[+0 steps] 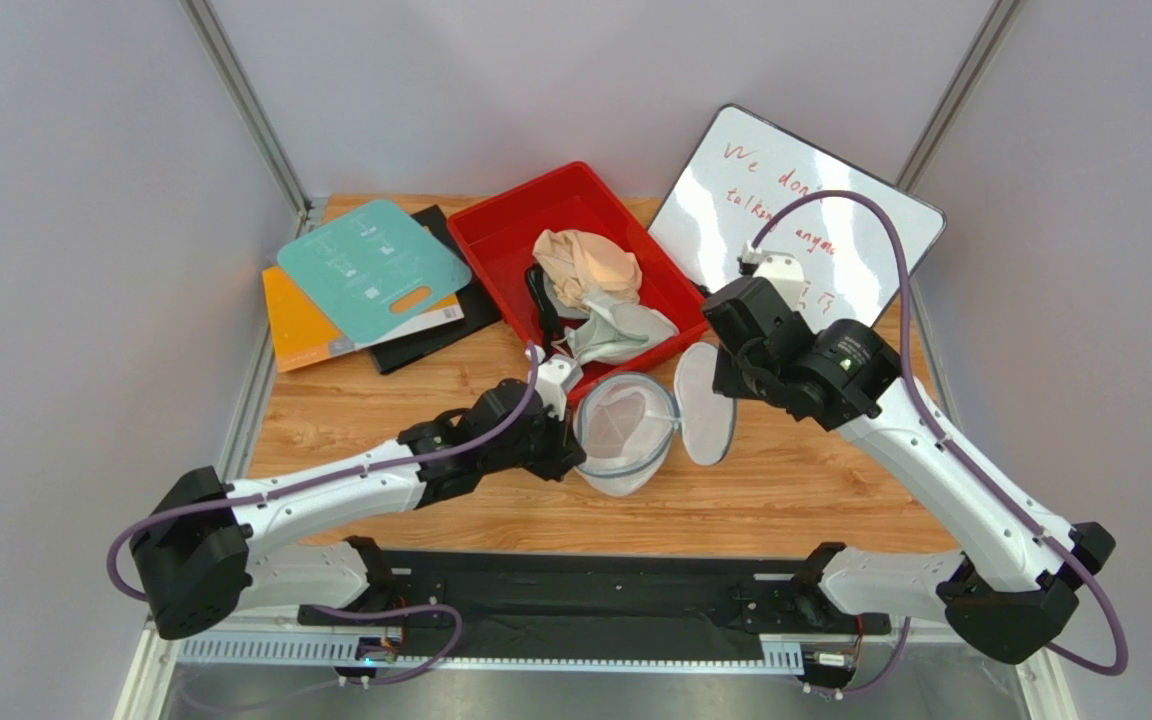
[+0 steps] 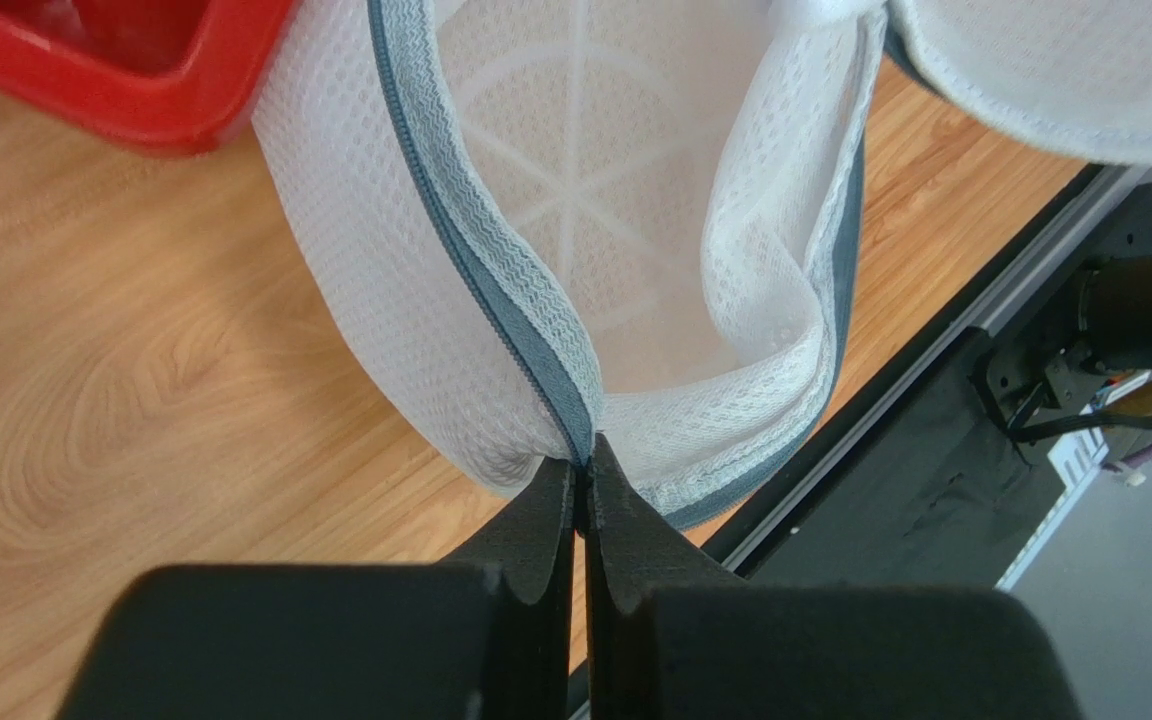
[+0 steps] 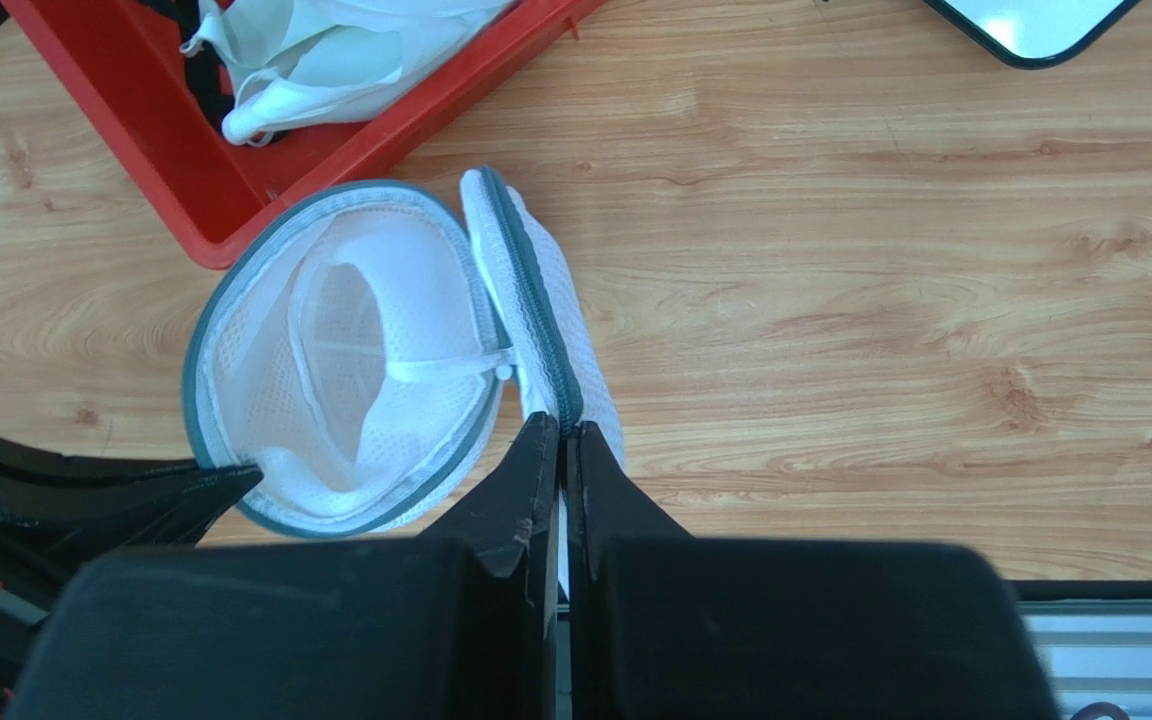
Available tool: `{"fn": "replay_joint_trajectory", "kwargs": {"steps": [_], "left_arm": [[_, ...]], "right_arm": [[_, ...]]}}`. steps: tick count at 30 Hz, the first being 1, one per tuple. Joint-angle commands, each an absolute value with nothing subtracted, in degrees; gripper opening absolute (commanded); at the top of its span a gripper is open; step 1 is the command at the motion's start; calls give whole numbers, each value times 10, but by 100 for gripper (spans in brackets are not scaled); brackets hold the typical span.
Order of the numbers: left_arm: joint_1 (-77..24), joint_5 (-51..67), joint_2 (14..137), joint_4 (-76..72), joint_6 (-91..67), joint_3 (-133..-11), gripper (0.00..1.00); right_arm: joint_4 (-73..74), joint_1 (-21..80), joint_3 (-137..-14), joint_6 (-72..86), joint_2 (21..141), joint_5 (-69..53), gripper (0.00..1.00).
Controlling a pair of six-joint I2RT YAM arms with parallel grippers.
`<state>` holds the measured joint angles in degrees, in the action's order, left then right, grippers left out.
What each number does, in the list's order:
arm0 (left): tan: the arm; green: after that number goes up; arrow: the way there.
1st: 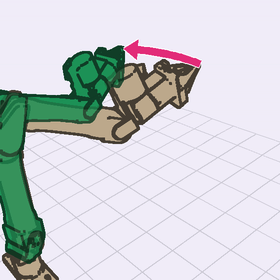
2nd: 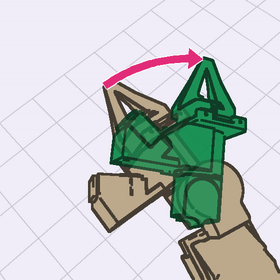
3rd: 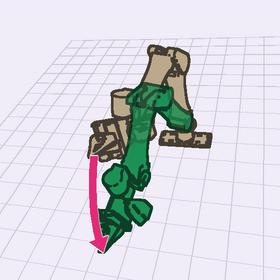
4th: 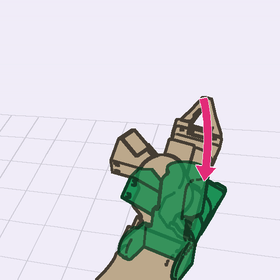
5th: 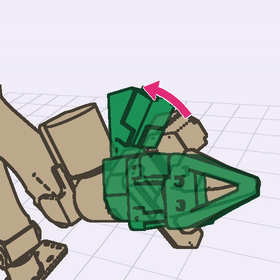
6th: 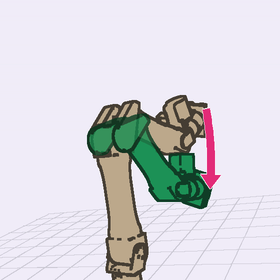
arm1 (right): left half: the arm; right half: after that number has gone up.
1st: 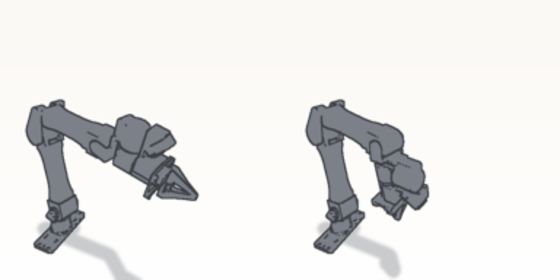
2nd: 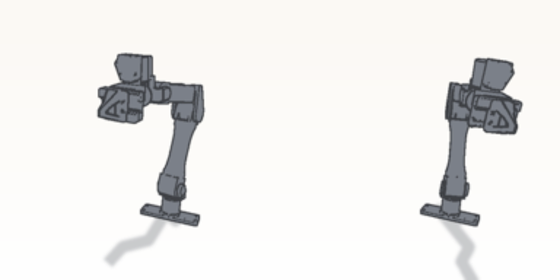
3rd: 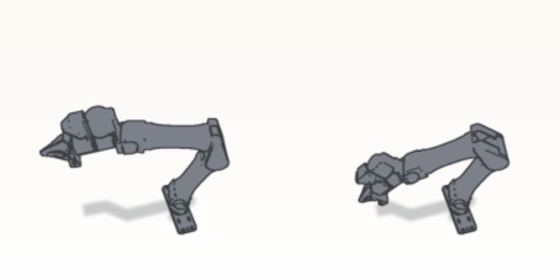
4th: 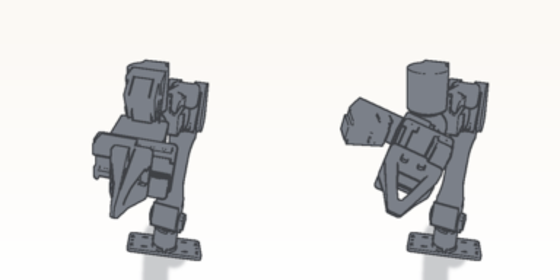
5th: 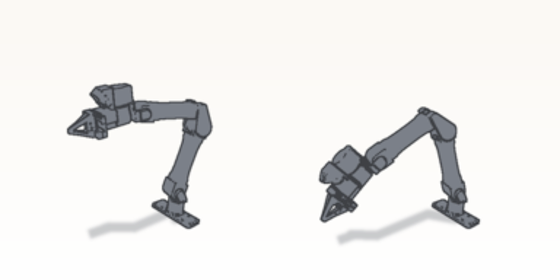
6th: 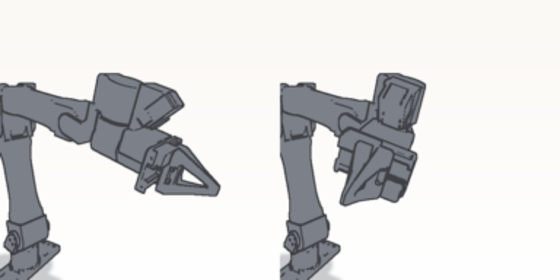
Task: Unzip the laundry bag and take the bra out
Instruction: Close the laundry bag at the center of the board.
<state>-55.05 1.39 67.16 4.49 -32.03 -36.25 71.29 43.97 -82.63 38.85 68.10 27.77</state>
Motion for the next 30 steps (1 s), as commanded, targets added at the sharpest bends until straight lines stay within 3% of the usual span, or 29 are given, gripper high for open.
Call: {"fn": "replay_joint_trajectory", "kwargs": {"steps": [1,3,4,5,7,8,15,25,30], "left_arm": [[-552,7,686,69,-302,-410,0],[-552,5,678,81,-302,-420,5],[-553,4,671,83,-306,-421,17],[-553,2,655,83,-307,-422,40],[-555,-10,638,90,-309,-425,55],[-555,-18,622,95,-308,-428,82],[-556,13,623,34,-313,-445,84],[-557,140,823,-193,-400,-506,82],[-558,155,887,-221,-424,-507,80]], "right_arm": [[727,456,-855,374,687,296,0],[729,461,-855,371,688,294,0],[729,461,-853,370,688,295,0],[730,462,-851,369,689,294,0],[728,463,-843,369,687,290,0],[723,463,-841,368,686,282,0],[685,472,-823,360,671,236,0],[660,489,-810,366,657,213,0],[658,489,-807,370,652,213,0]]}}
